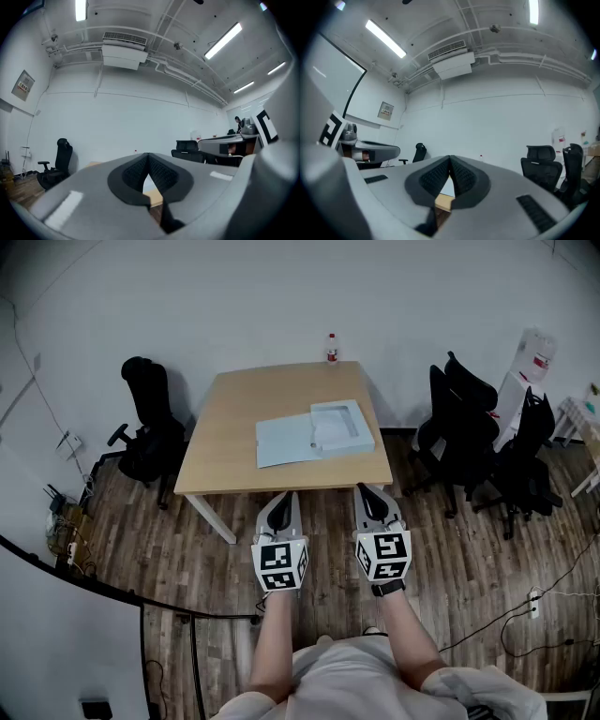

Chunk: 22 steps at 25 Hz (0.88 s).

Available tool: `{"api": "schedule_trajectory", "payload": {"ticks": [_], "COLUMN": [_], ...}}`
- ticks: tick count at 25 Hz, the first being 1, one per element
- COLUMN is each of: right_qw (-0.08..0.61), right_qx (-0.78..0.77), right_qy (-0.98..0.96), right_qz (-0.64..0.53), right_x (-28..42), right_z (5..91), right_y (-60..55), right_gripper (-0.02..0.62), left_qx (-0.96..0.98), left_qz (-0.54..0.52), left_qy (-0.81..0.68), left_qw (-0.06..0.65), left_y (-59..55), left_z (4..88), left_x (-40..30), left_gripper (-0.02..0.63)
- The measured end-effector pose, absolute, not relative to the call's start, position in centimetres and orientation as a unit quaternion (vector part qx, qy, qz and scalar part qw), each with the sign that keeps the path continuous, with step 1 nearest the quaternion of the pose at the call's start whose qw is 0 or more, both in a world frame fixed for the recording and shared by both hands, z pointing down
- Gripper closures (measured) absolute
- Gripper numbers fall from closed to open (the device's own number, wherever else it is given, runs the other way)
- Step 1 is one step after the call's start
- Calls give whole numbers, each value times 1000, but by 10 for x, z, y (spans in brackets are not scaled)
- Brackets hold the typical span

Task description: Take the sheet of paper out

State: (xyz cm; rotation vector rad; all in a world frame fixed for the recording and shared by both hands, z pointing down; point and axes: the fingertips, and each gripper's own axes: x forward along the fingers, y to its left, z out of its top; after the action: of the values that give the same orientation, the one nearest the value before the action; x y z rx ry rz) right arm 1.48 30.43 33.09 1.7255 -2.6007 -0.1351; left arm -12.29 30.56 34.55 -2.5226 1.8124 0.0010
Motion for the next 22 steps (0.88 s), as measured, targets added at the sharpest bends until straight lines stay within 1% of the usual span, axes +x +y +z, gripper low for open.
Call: {"api": "schedule_trajectory", "payload": {"ticks": [8,15,22], "right_qw": [14,25,26], "right_qx": [558,545,545], "right_qy": [-829,-836,-837], "right_qz": [-35,-48,-34], "right_x": [1,-1,5], "right_z": [340,344,363], "right_y": [309,310,288], "right_gripper": [583,583,583], "left_qx": [-815,-825,-833], "left_qz": [10,29,21], "left_qy": [578,564,553], "left_qw": [22,-4,-6], "left_y": [308,302,285], "left_z": [346,355,370], "left_x": [-135,-131,-122], "left_gripper": [597,597,597]}}
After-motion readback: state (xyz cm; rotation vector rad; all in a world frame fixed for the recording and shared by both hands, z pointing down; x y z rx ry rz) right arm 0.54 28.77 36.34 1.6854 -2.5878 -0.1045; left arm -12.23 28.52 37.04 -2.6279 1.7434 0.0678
